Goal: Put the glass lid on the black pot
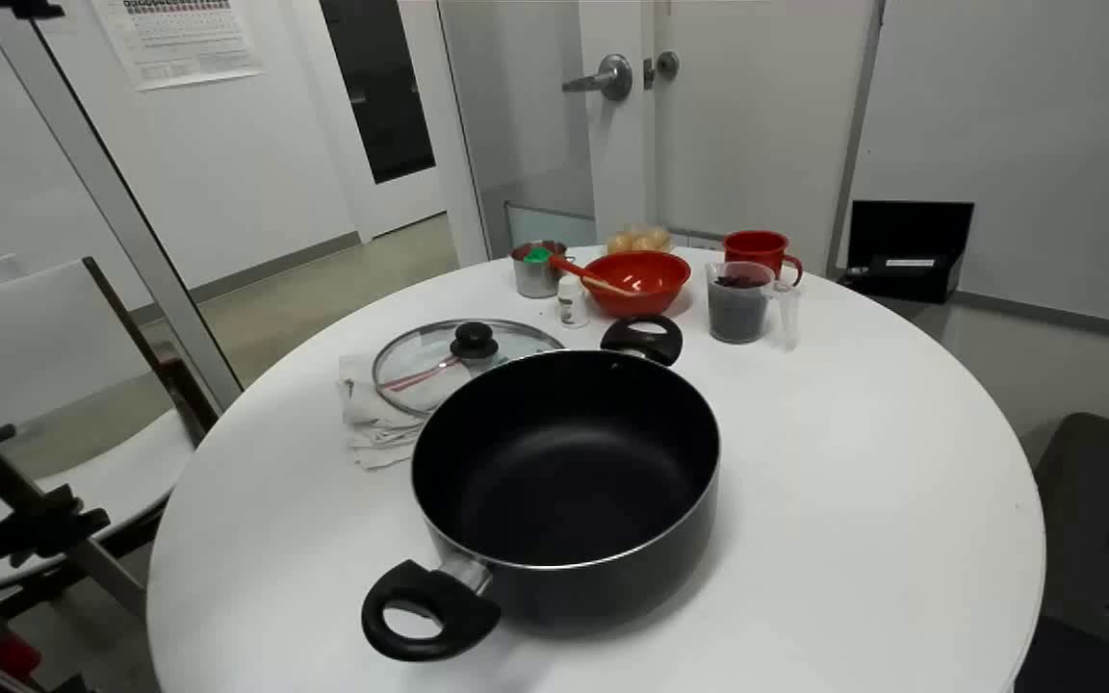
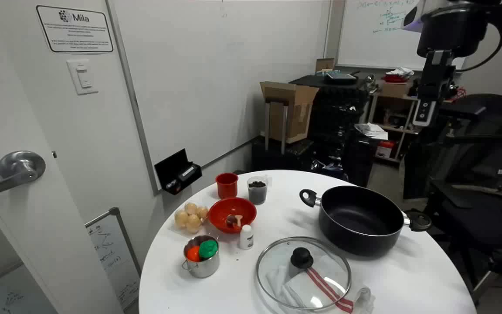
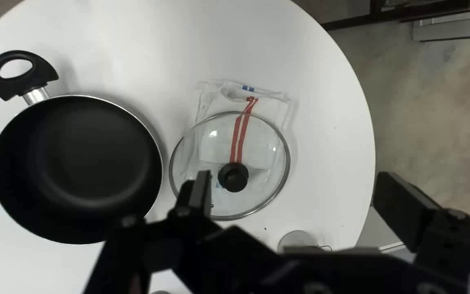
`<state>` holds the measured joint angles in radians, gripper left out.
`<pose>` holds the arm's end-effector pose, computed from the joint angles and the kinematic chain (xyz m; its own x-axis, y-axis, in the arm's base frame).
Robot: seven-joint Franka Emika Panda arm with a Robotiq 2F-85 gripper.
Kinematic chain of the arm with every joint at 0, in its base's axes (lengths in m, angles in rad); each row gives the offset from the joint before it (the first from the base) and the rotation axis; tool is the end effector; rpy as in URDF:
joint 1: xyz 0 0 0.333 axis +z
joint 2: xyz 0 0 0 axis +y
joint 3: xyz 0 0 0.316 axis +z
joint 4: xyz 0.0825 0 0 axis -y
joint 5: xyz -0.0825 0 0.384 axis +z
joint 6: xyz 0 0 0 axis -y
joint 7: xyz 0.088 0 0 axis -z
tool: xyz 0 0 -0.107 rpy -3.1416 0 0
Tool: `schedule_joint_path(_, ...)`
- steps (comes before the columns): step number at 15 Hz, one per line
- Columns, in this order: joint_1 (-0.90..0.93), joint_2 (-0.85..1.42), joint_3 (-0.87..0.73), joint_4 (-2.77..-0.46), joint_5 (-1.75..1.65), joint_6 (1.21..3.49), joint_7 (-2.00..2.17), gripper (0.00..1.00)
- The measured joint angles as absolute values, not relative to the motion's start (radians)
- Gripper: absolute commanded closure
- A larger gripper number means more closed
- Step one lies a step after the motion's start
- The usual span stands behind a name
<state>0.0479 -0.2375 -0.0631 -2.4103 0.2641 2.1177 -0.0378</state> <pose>0.4521 0.0049 0.3997 0.9917 -0.1116 -0.0637 -0.1234 -0.9649 -0.2319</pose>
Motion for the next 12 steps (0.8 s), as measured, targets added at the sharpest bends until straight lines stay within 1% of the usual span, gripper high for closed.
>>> schedule_joint_path(9, 0.043, -0.234, -0.058, -2.410, 0.262, 2.118, -0.035, 0.00)
schedule_joint_path(12, 0.037, -0.198, -0.048, -2.396, 0.252, 2.122, -0.020, 0.00)
